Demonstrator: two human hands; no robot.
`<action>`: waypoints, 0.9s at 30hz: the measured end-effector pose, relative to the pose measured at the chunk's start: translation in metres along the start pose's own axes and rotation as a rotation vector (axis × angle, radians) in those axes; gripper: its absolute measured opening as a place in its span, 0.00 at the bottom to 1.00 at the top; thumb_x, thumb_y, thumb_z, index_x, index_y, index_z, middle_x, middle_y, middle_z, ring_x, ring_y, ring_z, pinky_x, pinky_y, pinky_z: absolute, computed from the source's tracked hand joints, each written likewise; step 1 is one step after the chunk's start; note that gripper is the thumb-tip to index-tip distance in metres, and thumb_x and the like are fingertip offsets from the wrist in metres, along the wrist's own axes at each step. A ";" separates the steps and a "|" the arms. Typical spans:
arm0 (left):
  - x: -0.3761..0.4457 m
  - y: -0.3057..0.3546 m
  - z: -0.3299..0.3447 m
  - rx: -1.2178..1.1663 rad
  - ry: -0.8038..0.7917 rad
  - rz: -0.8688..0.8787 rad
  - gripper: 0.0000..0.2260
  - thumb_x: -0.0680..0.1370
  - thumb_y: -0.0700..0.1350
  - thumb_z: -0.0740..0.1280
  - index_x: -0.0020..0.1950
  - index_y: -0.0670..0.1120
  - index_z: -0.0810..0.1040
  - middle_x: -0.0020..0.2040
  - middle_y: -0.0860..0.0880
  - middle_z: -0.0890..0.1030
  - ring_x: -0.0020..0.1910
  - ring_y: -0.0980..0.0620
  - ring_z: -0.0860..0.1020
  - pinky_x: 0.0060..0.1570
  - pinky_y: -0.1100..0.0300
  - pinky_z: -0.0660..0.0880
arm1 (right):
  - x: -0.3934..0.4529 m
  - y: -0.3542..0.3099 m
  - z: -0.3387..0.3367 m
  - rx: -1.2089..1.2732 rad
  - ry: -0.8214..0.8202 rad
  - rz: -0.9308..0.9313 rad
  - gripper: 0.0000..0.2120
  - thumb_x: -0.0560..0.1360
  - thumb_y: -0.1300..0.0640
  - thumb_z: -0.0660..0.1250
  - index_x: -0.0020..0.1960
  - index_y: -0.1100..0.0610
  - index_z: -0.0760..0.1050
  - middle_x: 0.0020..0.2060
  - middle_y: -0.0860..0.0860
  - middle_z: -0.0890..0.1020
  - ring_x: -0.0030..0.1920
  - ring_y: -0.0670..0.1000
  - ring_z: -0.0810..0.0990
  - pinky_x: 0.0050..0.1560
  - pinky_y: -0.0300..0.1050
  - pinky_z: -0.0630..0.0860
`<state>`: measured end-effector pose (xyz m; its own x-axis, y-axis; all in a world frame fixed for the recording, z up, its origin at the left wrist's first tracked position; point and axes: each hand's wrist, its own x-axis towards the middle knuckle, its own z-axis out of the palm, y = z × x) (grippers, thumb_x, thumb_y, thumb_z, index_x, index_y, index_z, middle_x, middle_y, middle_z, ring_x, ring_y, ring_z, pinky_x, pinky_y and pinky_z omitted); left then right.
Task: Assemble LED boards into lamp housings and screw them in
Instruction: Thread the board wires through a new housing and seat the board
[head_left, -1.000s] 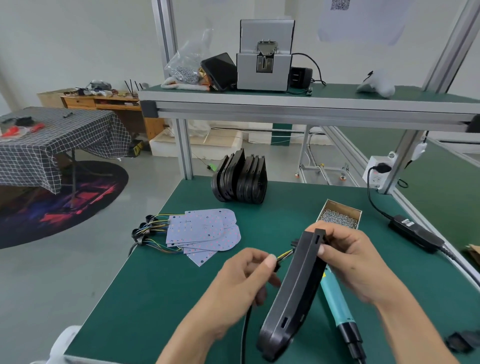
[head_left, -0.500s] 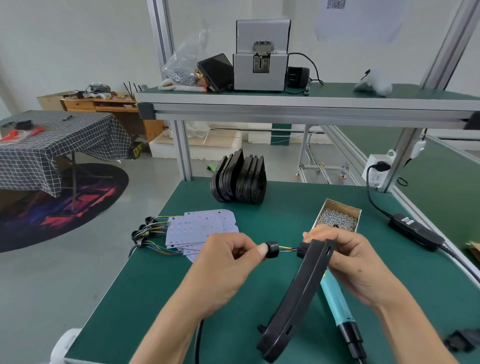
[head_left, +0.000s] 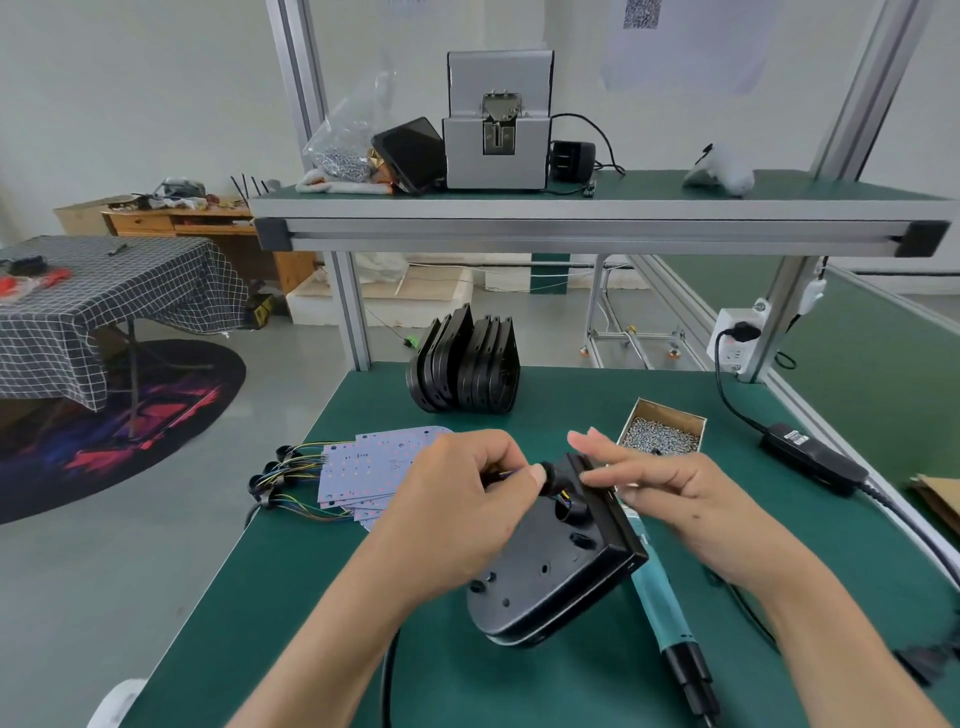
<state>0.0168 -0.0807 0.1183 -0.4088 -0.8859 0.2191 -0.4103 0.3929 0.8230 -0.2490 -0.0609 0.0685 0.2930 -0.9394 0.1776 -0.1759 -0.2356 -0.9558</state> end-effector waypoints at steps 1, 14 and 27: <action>-0.001 0.001 0.001 0.017 -0.004 0.010 0.12 0.80 0.49 0.69 0.38 0.49 0.75 0.26 0.56 0.67 0.26 0.56 0.63 0.26 0.68 0.61 | 0.000 -0.008 0.001 -0.035 0.017 0.010 0.17 0.83 0.65 0.65 0.63 0.47 0.85 0.72 0.42 0.77 0.78 0.40 0.64 0.81 0.52 0.59; 0.002 0.003 -0.001 0.123 -0.090 -0.068 0.15 0.84 0.47 0.65 0.38 0.49 0.78 0.22 0.60 0.69 0.23 0.57 0.63 0.24 0.67 0.59 | 0.013 -0.053 0.052 -0.604 0.086 -0.177 0.06 0.80 0.47 0.71 0.55 0.38 0.82 0.43 0.31 0.82 0.47 0.41 0.80 0.51 0.34 0.67; 0.005 0.018 0.001 0.409 0.010 -0.029 0.17 0.82 0.50 0.65 0.33 0.51 0.70 0.26 0.55 0.70 0.30 0.54 0.68 0.33 0.56 0.61 | 0.012 -0.055 0.065 -0.824 0.125 -0.094 0.14 0.80 0.47 0.66 0.41 0.54 0.78 0.28 0.52 0.69 0.35 0.56 0.64 0.48 0.49 0.69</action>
<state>0.0067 -0.0779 0.1337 -0.3856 -0.8994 0.2058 -0.7124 0.4320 0.5530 -0.1747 -0.0433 0.1081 0.2431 -0.9162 0.3185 -0.8007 -0.3749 -0.4672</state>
